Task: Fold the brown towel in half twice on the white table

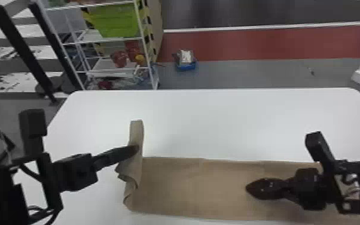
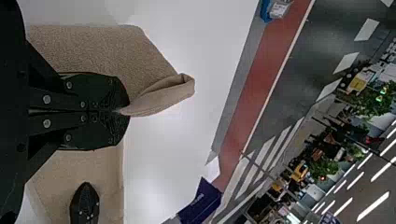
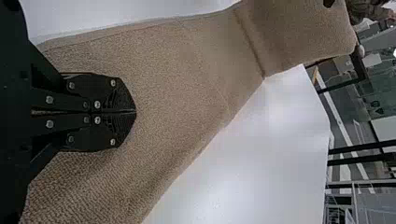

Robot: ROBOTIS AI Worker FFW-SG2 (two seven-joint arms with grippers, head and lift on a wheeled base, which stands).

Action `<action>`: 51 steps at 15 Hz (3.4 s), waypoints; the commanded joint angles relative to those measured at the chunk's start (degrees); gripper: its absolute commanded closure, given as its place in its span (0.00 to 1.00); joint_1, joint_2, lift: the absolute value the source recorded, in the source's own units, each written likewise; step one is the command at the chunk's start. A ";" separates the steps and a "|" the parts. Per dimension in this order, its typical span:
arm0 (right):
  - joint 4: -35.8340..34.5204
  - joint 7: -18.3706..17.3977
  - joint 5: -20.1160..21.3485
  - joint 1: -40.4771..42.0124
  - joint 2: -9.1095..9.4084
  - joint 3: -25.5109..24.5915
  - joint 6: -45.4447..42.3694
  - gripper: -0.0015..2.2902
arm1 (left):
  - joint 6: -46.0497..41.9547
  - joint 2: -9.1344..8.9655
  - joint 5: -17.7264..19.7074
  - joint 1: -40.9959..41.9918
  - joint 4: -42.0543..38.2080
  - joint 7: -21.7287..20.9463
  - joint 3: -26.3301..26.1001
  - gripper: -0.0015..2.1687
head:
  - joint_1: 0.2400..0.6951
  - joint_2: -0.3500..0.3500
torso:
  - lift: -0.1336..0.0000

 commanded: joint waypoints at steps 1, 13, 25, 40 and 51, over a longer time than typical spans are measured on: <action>2.01 -0.09 -0.15 -1.48 1.43 1.68 0.10 0.88 | 0.42 -0.24 0.26 -0.27 -0.61 -0.09 -0.08 0.61 | 1.00 0.71 | 0.07; 10.88 -2.20 -0.15 -8.60 10.57 8.36 -1.31 0.88 | 0.42 -0.24 1.49 -0.18 -2.37 -0.09 -0.17 0.61 | 1.00 0.90 | 0.07; 2.44 -1.59 -4.28 -3.41 10.48 2.38 -1.83 0.56 | 0.42 -0.24 2.46 0.43 -1.84 1.14 -3.25 0.61 | 1.00 0.91 | 0.07; 4.38 -2.55 -5.68 -1.83 7.23 -1.84 -4.30 0.56 | -7.03 -0.24 3.87 2.54 6.86 9.75 -16.52 0.10 | 1.00 0.64 | 0.07; -6.08 -8.18 -12.19 3.62 7.32 -9.04 10.47 0.05 | -13.36 -0.24 4.92 5.35 7.92 7.47 -10.63 0.02 | 1.00 0.54 | 0.07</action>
